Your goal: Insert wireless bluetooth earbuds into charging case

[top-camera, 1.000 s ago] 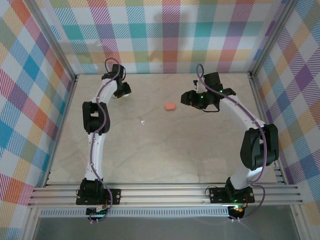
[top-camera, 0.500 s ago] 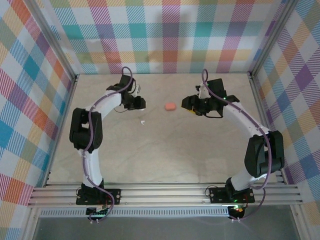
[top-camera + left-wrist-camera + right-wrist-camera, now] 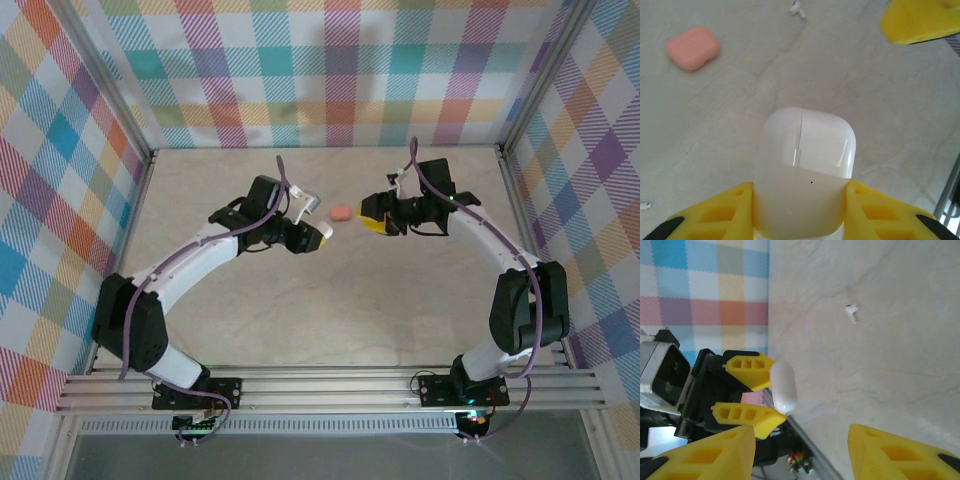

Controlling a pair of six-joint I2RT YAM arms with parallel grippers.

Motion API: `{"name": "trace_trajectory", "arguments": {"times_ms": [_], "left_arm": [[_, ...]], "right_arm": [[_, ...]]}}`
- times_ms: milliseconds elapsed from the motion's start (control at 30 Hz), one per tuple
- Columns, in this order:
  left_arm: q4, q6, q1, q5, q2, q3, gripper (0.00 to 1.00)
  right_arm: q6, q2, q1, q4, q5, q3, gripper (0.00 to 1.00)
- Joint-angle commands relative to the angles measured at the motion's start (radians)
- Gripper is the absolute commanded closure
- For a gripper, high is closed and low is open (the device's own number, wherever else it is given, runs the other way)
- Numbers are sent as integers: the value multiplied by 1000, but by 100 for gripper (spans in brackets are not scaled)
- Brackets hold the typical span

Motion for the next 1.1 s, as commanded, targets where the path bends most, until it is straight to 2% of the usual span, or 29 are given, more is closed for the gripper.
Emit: {"name": "trace_trajectory", "arguments": {"times_ms": [0, 133, 467, 800, 933, 1067], "left_arm": [[50, 32, -34, -9, -62, -28, 87], [62, 32, -65, -16, -91, -22, 88], [23, 57, -89, 14, -65, 33, 88], [3, 58, -95, 34, -77, 40, 88], [5, 54, -97, 39, -80, 45, 88], [9, 50, -98, 60, -77, 57, 88]], "right_arm": [[-2, -40, 9, -19, -132, 8, 47], [-68, -54, 52, -122, -95, 26, 47], [-59, -52, 93, -109, -101, 17, 47], [-57, 13, 145, -86, -123, 56, 48], [-60, 27, 150, -83, -140, 80, 58], [-47, 24, 151, -56, -153, 73, 74]]}}
